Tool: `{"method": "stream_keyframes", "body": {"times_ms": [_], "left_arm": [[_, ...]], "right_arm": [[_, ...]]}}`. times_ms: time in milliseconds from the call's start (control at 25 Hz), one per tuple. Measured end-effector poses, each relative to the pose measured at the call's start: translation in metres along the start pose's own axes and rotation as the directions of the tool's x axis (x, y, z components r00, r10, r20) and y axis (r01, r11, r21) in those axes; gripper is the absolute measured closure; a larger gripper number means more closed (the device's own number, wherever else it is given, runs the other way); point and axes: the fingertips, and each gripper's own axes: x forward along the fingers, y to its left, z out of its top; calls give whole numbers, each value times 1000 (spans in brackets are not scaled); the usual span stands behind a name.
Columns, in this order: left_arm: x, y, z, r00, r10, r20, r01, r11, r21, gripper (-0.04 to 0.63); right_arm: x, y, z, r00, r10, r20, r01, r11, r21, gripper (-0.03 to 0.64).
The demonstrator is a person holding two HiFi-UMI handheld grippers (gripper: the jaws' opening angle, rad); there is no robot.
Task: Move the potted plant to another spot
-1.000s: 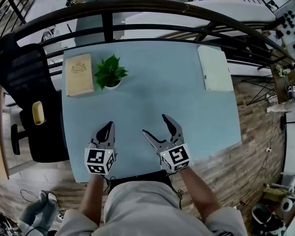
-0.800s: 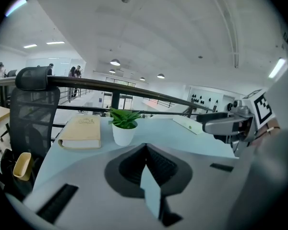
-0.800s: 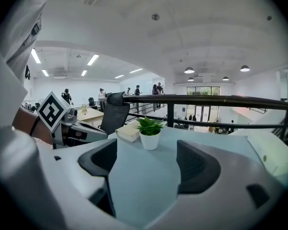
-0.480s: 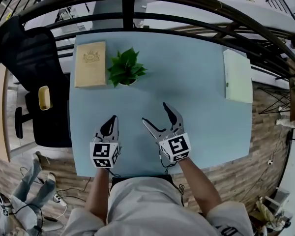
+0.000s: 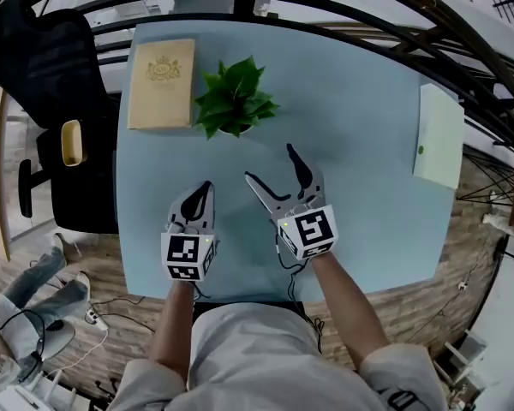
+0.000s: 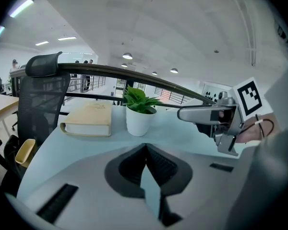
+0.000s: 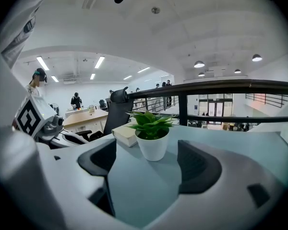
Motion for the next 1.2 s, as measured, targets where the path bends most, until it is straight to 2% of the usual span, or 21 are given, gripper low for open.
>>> {"method": "stream_keyframes", "body": {"times_ms": [280, 640, 880, 1200], "left_arm": [[15, 30, -1, 998, 63, 8, -63, 997, -40, 584], [28, 42, -7, 997, 72, 2, -72, 996, -50, 584], [29, 45, -13, 998, 62, -5, -63, 995, -78, 584], [31, 54, -13, 999, 51, -8, -51, 996, -75, 584]], "right_arm": [[39, -6, 4, 999, 33, 26, -32, 999, -9, 198], [78, -5, -1, 999, 34, 27, -34, 999, 7, 152], [105, -7, -2, 1000, 12, 22, -12, 1000, -9, 123], [127, -11, 1, 999, -24, 32, 24, 1000, -11, 97]]}}
